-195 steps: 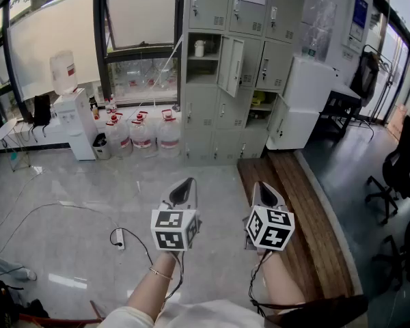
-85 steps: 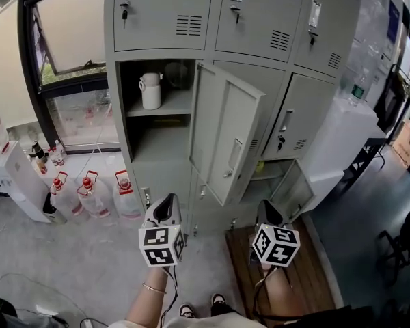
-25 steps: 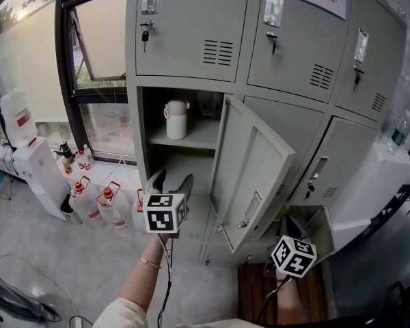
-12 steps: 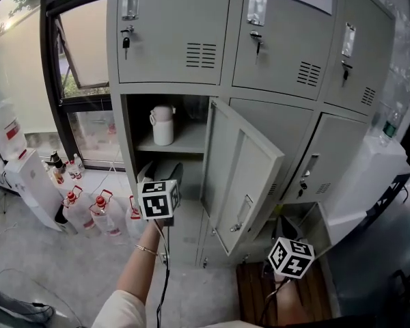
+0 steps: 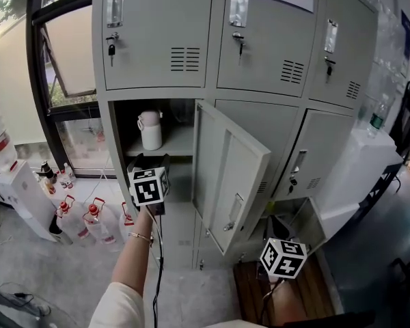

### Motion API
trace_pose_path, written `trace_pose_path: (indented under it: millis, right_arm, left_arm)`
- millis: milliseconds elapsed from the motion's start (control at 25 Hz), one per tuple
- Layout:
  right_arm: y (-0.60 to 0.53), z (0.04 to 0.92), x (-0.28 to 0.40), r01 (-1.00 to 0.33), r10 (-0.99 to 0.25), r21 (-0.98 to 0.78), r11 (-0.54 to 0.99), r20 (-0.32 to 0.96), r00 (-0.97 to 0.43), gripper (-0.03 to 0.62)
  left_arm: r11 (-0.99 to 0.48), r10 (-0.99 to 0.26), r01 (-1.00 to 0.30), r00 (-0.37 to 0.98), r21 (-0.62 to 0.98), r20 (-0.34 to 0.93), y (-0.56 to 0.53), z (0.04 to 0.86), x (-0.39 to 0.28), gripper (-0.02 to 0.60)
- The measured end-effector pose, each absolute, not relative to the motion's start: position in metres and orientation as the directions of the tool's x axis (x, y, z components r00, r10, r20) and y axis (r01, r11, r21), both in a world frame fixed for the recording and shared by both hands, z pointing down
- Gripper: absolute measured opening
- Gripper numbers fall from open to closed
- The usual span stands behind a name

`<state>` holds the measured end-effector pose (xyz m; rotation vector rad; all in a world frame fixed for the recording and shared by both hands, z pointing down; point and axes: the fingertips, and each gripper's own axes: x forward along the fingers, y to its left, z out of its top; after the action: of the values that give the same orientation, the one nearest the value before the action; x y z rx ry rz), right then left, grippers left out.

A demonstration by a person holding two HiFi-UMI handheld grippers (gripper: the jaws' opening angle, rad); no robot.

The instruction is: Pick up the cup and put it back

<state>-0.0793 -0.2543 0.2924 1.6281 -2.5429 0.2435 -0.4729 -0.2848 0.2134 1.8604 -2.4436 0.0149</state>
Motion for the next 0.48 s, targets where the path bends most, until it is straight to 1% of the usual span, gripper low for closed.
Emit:
trace_pose_path:
  millis: [480]
  right_arm:
    - [-0.246, 0.293, -0.081, -0.910, -0.891, -0.061, 0.411, 0.185, -0.415, -0.008]
  left_arm:
    - [0.328, -0.944, -0.944, -0.325, 0.042, 0.052, -0.313, 0.192, -0.501, 0.310]
